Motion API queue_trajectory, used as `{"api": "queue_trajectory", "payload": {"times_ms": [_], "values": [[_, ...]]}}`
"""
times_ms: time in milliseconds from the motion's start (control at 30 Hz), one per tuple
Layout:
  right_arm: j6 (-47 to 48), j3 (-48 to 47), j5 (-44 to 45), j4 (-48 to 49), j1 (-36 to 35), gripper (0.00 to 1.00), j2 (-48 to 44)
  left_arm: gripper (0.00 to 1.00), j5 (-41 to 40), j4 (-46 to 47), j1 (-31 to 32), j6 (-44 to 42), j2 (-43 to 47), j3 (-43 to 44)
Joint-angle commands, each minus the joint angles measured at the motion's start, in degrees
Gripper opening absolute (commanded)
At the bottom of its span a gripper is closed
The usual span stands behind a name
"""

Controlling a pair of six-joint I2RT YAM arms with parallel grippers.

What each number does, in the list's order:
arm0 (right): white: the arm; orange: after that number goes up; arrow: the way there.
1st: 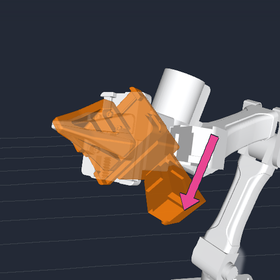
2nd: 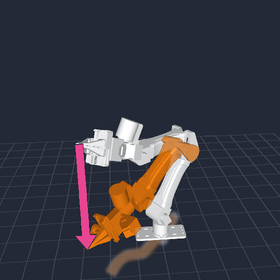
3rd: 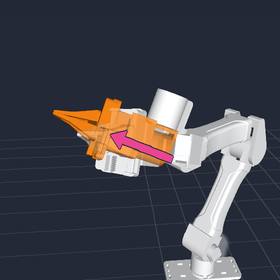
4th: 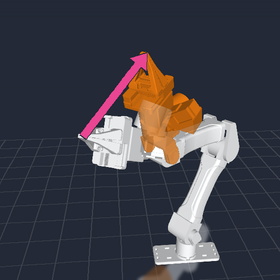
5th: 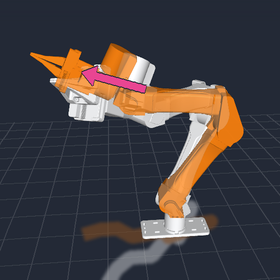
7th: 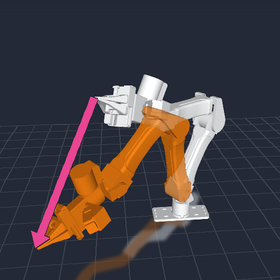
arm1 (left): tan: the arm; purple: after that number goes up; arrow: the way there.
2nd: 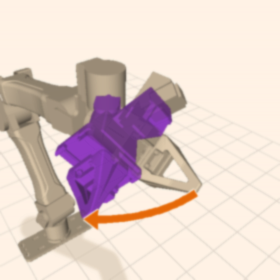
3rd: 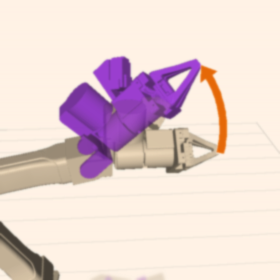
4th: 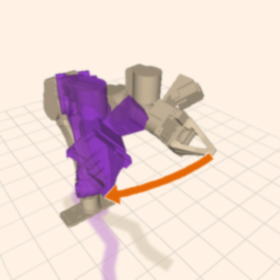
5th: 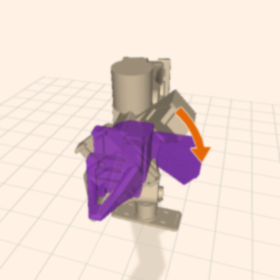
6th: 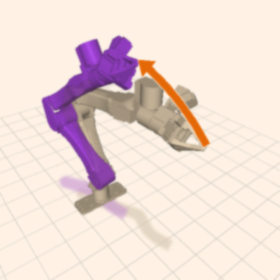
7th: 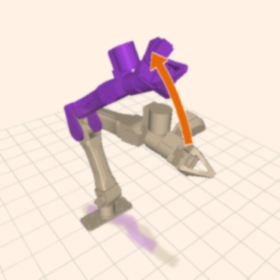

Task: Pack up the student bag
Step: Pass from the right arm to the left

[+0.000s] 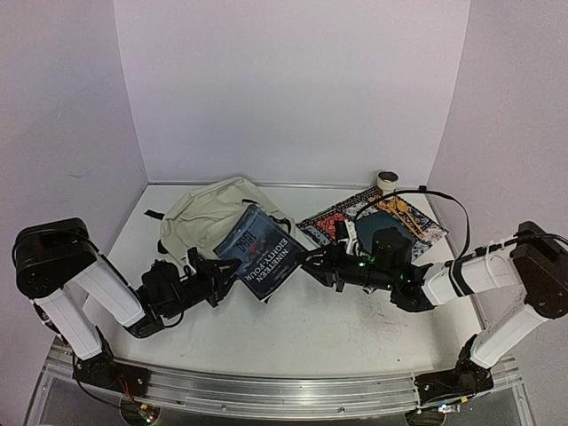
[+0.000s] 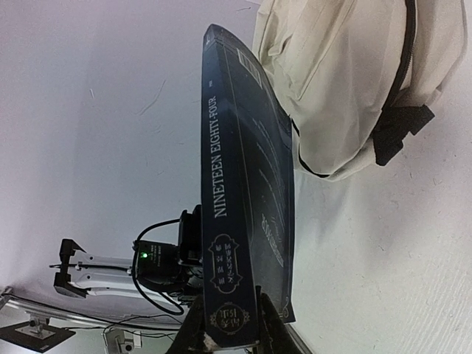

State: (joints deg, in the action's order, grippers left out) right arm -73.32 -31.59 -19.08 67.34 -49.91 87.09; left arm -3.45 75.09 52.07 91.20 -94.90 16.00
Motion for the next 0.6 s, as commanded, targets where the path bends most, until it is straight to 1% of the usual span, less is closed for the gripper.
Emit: {"api": "queue_trajectory", "payload": {"times_ms": [0, 67, 233, 333, 567], "values": [[0.8, 0.0, -0.8, 48.4, -0.5, 0.01, -1.0, 0.03, 0.2, 23.3, 0.6, -1.5, 2.3, -0.4], [0.9, 0.6, -0.4, 48.4, -0.9, 0.03, -0.2, 0.00, 0.3, 23.3, 0.7, -1.5, 2.8, -0.1], [1.6, 0.6, 0.3, 48.4, -1.9, 0.08, 2.4, 0.00, 0.2, 23.3, 0.7, -1.9, 3.7, 0.4], [2.1, 0.0, 0.2, 48.4, -2.4, 0.21, 3.7, 0.00, -0.1, 23.4, 1.0, -2.0, 4.1, 0.4], [2.9, -1.8, 0.7, 48.4, -3.9, 0.39, 6.8, 0.00, -1.7, 23.5, 1.8, -2.2, 5.9, 0.4]]}}
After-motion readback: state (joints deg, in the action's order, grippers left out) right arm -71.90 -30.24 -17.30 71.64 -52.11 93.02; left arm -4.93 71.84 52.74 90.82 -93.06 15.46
